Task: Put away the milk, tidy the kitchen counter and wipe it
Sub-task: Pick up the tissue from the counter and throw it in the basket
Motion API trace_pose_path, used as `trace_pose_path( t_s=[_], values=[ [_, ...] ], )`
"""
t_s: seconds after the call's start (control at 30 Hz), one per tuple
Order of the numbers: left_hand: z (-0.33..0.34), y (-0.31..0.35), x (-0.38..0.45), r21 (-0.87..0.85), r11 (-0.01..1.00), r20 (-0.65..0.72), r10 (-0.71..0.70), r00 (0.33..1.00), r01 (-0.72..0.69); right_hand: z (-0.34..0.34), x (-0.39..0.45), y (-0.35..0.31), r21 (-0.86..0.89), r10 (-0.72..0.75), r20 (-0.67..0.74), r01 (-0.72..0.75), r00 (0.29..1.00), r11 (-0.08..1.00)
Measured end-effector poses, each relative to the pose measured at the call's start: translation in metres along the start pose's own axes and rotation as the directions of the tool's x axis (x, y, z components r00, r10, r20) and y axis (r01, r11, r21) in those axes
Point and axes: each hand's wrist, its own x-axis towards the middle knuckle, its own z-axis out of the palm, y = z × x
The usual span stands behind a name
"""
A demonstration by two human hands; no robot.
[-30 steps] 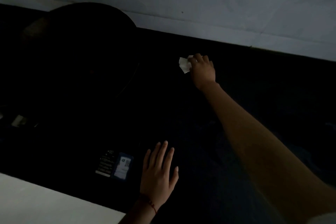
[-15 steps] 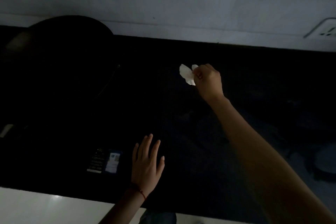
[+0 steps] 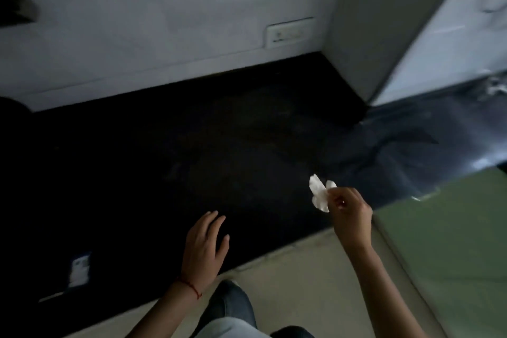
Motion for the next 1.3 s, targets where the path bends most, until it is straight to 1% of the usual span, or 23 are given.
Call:
trace_pose_path(
  t_s=[0.07, 0.13, 0.23, 0.3, 0.4, 0.47, 0.5, 0.63, 0.7, 0.77, 0.83, 0.87, 0.9, 0.93, 1.0, 1.07, 1.1, 1.2, 1.3],
  values=[
    [0.019, 0.041, -0.003, -0.017, 0.996, 0.041, 0.089, 0.995, -0.088, -0.049, -0.024, 0.037, -0.034, 0.076, -0.099, -0.08, 0.992, 0.996],
    [0.04, 0.087, -0.008, -0.05, 0.981, 0.086, 0.191, 0.978, -0.187, -0.097, -0.05, 0.072, -0.041, 0.134, -0.202, -0.145, 0.97, 0.989],
    [0.077, 0.157, -0.021, -0.079, 0.925, 0.17, 0.38, 0.909, -0.372, -0.164, -0.096, 0.122, -0.05, 0.212, -0.35, -0.245, 0.912, 0.968],
    [0.105, 0.203, -0.032, -0.096, 0.88, 0.231, 0.475, 0.849, -0.466, -0.203, -0.133, 0.152, -0.04, 0.28, -0.431, -0.328, 0.858, 0.944],
    [0.151, 0.265, -0.05, -0.13, 0.823, 0.335, 0.561, 0.757, -0.552, -0.251, -0.192, 0.194, 0.007, 0.41, -0.543, -0.485, 0.732, 0.875],
    [0.184, 0.297, -0.06, -0.166, 0.813, 0.427, 0.569, 0.703, -0.558, -0.275, -0.232, 0.219, 0.066, 0.508, -0.578, -0.584, 0.639, 0.809],
    [0.2, 0.311, -0.064, -0.17, 0.814, 0.494, 0.558, 0.667, -0.555, -0.285, -0.252, 0.229, 0.1, 0.558, -0.589, -0.633, 0.584, 0.768],
    [0.255, 0.363, -0.082, -0.186, 0.804, 0.71, 0.507, 0.489, -0.564, -0.31, -0.327, 0.262, 0.251, 0.691, -0.631, -0.751, 0.353, 0.611],
    [0.281, 0.389, -0.09, -0.178, 0.813, 0.78, 0.46, 0.424, -0.555, -0.319, -0.359, 0.273, 0.345, 0.734, -0.643, -0.773, 0.22, 0.533],
    [0.305, 0.412, -0.096, -0.158, 0.814, 0.826, 0.42, 0.377, -0.559, -0.329, -0.387, 0.283, 0.433, 0.753, -0.654, -0.778, 0.076, 0.456],
    [0.329, 0.436, -0.099, -0.143, 0.819, 0.861, 0.381, 0.338, -0.556, -0.337, -0.407, 0.293, 0.484, 0.746, -0.665, -0.779, -0.033, 0.398],
    [0.348, 0.454, -0.103, -0.135, 0.804, 0.876, 0.37, 0.309, -0.58, -0.345, -0.419, 0.302, 0.523, 0.739, -0.665, -0.773, -0.106, 0.36],
    [0.359, 0.467, -0.105, -0.121, 0.787, 0.887, 0.359, 0.291, -0.605, -0.351, -0.426, 0.307, 0.551, 0.734, -0.66, -0.766, -0.157, 0.332],
    [0.364, 0.476, -0.106, -0.109, 0.775, 0.893, 0.352, 0.282, -0.622, -0.354, -0.428, 0.308, 0.564, 0.735, -0.654, -0.763, -0.179, 0.316],
    [0.387, 0.51, -0.115, -0.103, 0.737, 0.916, 0.332, 0.224, -0.668, -0.368, -0.439, 0.32, 0.629, 0.721, -0.635, -0.728, -0.279, 0.272],
    [0.407, 0.546, -0.125, -0.102, 0.69, 0.935, 0.313, 0.168, -0.717, -0.381, -0.443, 0.327, 0.678, 0.706, -0.609, -0.699, -0.36, 0.228],
    [0.416, 0.566, -0.133, -0.115, 0.654, 0.941, 0.313, 0.129, -0.748, -0.386, -0.444, 0.331, 0.698, 0.698, -0.598, -0.684, -0.395, 0.211],
    [0.446, 0.626, -0.17, -0.201, 0.511, 0.945, 0.327, -0.028, -0.836, -0.404, -0.452, 0.344, 0.758, 0.672, -0.559, -0.628, -0.486, 0.176],
    [0.471, 0.68, -0.22, -0.305, 0.408, 0.921, 0.355, -0.158, -0.86, -0.414, -0.465, 0.355, 0.806, 0.659, -0.502, -0.579, -0.561, 0.121]
  ],
)
